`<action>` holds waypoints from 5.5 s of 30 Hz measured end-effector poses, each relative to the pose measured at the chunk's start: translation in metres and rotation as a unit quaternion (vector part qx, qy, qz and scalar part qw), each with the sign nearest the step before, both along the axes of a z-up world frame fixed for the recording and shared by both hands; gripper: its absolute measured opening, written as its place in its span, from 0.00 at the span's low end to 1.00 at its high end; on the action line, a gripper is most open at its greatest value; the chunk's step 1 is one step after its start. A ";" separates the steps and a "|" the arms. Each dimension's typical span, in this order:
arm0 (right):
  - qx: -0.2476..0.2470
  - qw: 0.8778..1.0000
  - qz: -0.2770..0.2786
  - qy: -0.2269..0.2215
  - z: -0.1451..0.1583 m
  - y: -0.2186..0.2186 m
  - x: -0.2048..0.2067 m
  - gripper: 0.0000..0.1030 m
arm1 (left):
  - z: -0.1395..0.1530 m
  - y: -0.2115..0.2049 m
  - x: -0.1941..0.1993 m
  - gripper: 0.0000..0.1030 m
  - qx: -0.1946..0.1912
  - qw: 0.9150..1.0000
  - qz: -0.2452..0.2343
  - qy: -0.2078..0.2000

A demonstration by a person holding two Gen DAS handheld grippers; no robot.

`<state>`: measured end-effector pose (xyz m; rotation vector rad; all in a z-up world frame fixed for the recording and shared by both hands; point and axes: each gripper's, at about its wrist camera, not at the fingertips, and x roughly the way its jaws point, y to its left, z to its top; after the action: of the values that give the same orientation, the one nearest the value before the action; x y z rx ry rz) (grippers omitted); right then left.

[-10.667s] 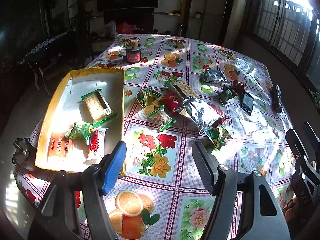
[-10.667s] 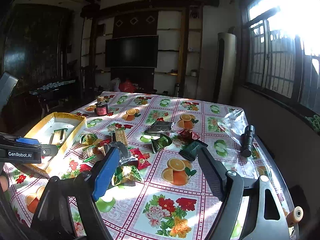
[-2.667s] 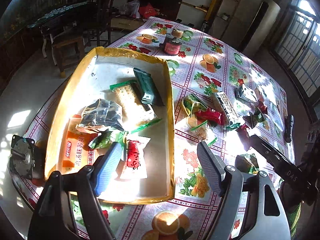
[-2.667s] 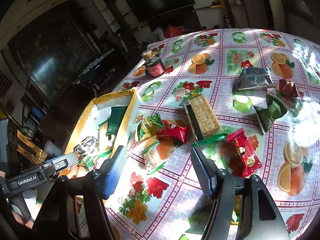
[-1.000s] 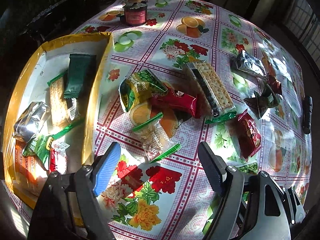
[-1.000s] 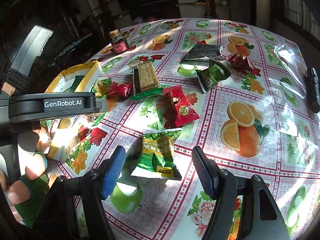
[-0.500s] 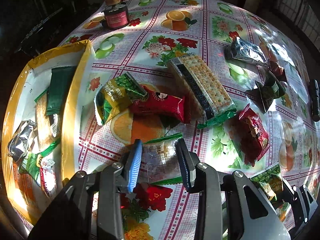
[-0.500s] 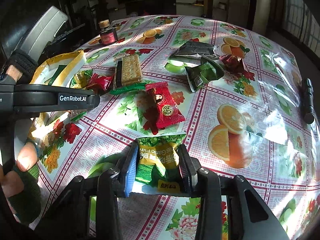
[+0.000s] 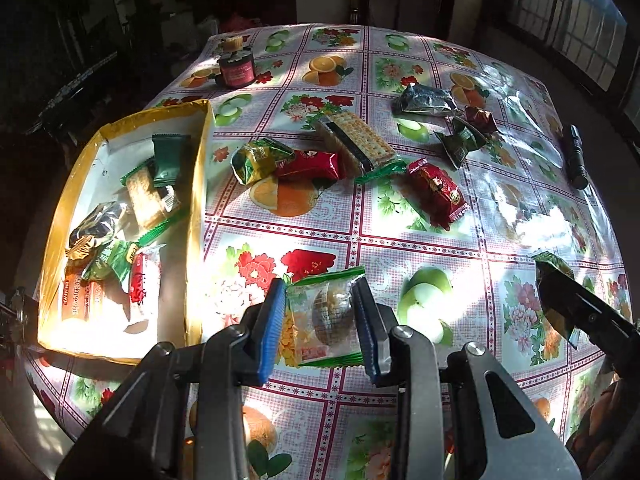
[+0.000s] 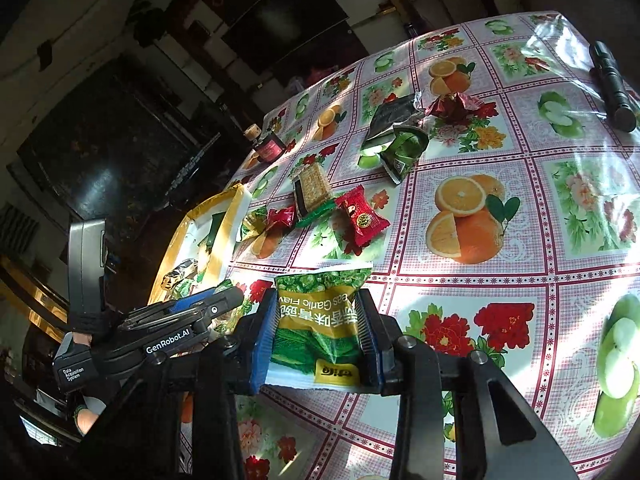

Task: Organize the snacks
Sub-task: 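Carry both held packets over the white tray, then open both tools to drop the packets into the tray, then withdraw both tools from the tray toward the snack pile, then grasp the long saltine cracker pack with the left tool while the right tool grasps a green wrapped packet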

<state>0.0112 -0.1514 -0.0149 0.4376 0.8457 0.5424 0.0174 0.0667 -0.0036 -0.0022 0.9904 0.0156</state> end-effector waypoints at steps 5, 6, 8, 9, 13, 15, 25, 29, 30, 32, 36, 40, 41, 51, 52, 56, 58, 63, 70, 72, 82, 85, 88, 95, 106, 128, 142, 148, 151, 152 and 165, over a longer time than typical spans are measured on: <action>0.021 1.000 0.011 0.000 0.001 0.010 -0.005 0.37 | 0.016 0.007 -0.015 0.35 0.021 0.999 0.016 -0.023; 0.024 1.000 0.013 0.000 0.001 0.011 -0.006 0.37 | 0.018 0.008 -0.017 0.34 0.023 0.999 0.017 -0.027; 0.028 0.999 0.016 -0.002 0.003 0.014 -0.008 0.37 | 0.023 0.008 -0.022 0.35 0.025 0.999 0.016 -0.035; 0.026 1.000 0.016 -0.004 0.004 0.014 -0.009 0.37 | 0.025 0.008 -0.023 0.35 0.025 0.999 0.014 -0.038; 0.024 1.000 0.016 -0.011 0.009 0.015 -0.014 0.37 | 0.029 0.004 -0.028 0.35 0.023 0.999 0.009 -0.045; 0.022 1.000 0.014 -0.013 0.011 0.015 -0.016 0.37 | 0.030 0.003 -0.030 0.35 0.023 0.999 0.006 -0.046; 0.016 1.000 0.022 -0.015 0.014 0.024 -0.018 0.37 | 0.033 0.012 -0.035 0.35 0.017 0.998 0.012 -0.052; 0.013 0.999 0.028 -0.013 0.013 0.031 -0.017 0.37 | 0.033 0.019 -0.035 0.35 0.015 0.998 0.018 -0.051; 0.012 0.999 0.029 -0.012 0.013 0.033 -0.017 0.37 | 0.032 0.022 -0.035 0.35 0.014 0.998 0.019 -0.050; 0.012 0.999 0.033 -0.011 0.012 0.037 -0.016 0.37 | 0.032 0.026 -0.035 0.35 0.011 0.998 0.024 -0.050; 0.010 0.999 0.042 -0.010 0.012 0.047 -0.014 0.37 | 0.033 0.038 -0.035 0.35 0.006 0.998 0.035 -0.052; 0.010 0.999 0.052 -0.009 0.013 0.058 -0.010 0.37 | 0.033 0.053 -0.034 0.35 0.000 0.997 0.048 -0.052; 0.009 0.998 0.055 -0.009 0.013 0.061 -0.009 0.37 | 0.032 0.056 -0.034 0.35 -0.002 0.997 0.052 -0.051; 0.006 0.994 0.106 -0.015 0.024 0.116 0.013 0.37 | 0.027 0.112 -0.032 0.35 -0.024 0.993 0.107 -0.044; 0.006 0.993 0.114 -0.019 0.025 0.125 0.016 0.37 | 0.026 0.118 -0.033 0.35 -0.026 0.992 0.115 -0.043; 0.003 0.990 0.140 -0.033 0.033 0.162 0.037 0.37 | 0.021 0.149 -0.030 0.35 -0.043 0.987 0.148 -0.037; -0.003 0.988 0.151 -0.039 0.034 0.184 0.051 0.37 | 0.019 0.165 -0.025 0.35 -0.052 0.985 0.161 -0.033; -0.033 0.984 0.172 -0.036 0.023 0.238 0.088 0.37 | 0.006 0.195 -0.005 0.35 -0.085 0.980 0.177 -0.010; -0.112 0.976 0.185 -0.027 -0.009 0.291 0.118 0.37 | -0.009 0.203 0.013 0.35 -0.088 0.980 0.177 0.008; -0.130 0.972 0.191 -0.032 -0.013 0.299 0.117 0.37 | -0.014 0.204 0.015 0.35 -0.092 0.980 0.176 0.015; -0.159 0.968 0.193 -0.038 -0.017 0.302 0.115 0.49 | -0.017 0.205 0.015 0.48 -0.098 0.980 0.172 0.020; -0.139 0.972 0.184 -0.036 -0.008 0.289 0.115 0.50 | -0.010 0.201 0.012 0.60 -0.094 0.981 0.168 0.010; -0.114 0.978 0.168 -0.043 0.005 0.270 0.111 0.54 | 0.001 0.194 0.007 0.67 -0.086 0.983 0.161 -0.006; -0.065 0.991 0.104 -0.044 0.021 0.192 0.088 0.59 | 0.019 0.162 -0.002 0.75 -0.064 0.988 0.138 -0.030; -0.069 0.997 0.009 -0.028 0.009 0.081 0.045 0.62 | 0.022 0.101 -0.006 0.78 -0.063 0.994 0.085 -0.024; -0.053 0.997 -0.056 0.000 -0.015 -0.007 0.013 0.64 | 0.020 0.035 -0.003 0.79 -0.052 0.998 0.024 -0.002; -0.071 0.995 -0.076 0.006 -0.016 -0.012 0.046 0.64 | 0.020 0.014 0.060 0.79 -0.074 0.997 0.022 0.014; -0.089 0.991 -0.097 0.012 -0.014 -0.005 0.103 0.64 | 0.014 0.004 0.125 0.79 -0.077 0.995 0.047 0.035; -0.108 0.987 -0.113 0.021 -0.019 0.003 0.132 0.64 | 0.004 0.000 0.153 0.79 -0.079 0.994 0.055 0.055; -0.116 0.986 -0.120 0.025 -0.021 0.005 0.141 0.64 | 0.000 -0.001 0.160 0.79 -0.075 0.993 0.060 0.064; -0.250 0.960 -0.126 0.005 -0.032 0.012 0.183 0.37 | -0.045 -0.030 0.213 0.79 -0.055 0.989 0.060 0.123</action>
<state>0.1941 -0.1396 -0.0473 0.0783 0.8865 0.0793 0.2308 0.0366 -0.0486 -0.1645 1.2358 0.0739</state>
